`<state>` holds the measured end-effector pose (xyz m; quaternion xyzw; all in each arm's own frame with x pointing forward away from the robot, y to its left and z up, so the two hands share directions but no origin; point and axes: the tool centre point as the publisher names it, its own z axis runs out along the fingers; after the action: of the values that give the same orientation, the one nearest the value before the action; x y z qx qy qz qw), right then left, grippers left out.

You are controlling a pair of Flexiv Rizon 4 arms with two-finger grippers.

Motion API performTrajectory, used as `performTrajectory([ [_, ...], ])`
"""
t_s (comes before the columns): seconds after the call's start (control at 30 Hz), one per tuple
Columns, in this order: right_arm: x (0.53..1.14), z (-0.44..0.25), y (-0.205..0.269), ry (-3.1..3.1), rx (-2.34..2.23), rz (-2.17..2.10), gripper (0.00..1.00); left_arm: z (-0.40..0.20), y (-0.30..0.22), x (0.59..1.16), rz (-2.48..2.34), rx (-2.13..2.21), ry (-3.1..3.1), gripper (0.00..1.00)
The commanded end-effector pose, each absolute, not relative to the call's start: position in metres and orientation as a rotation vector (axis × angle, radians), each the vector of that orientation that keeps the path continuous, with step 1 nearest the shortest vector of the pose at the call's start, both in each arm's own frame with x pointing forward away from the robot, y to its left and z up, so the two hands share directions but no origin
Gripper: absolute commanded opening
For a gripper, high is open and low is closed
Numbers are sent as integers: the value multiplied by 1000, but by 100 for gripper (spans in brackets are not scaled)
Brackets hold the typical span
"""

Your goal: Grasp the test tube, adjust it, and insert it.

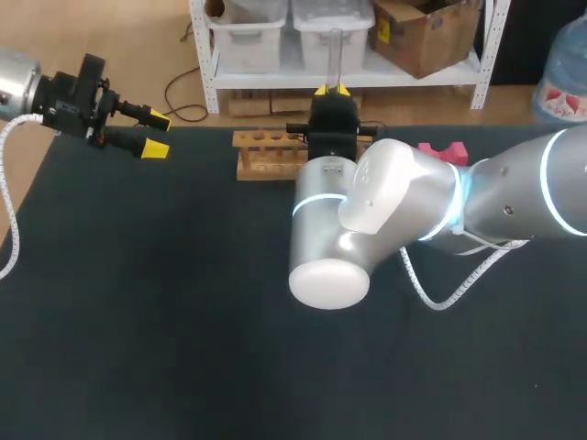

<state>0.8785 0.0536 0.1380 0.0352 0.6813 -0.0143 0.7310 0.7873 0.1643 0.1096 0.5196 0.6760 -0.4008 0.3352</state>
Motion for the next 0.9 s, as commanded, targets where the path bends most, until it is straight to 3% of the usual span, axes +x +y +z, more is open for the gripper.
performTrajectory([
  [0.03, 885, 134, 54, 1498, 75, -25, 0, 109, 165, 788, -1046, 1357, 1760, 100],
  [0.9, 893, 109, 52, 1539, 110, -28, 0, 109, 165, 788, -1046, 1357, 1760, 100],
])
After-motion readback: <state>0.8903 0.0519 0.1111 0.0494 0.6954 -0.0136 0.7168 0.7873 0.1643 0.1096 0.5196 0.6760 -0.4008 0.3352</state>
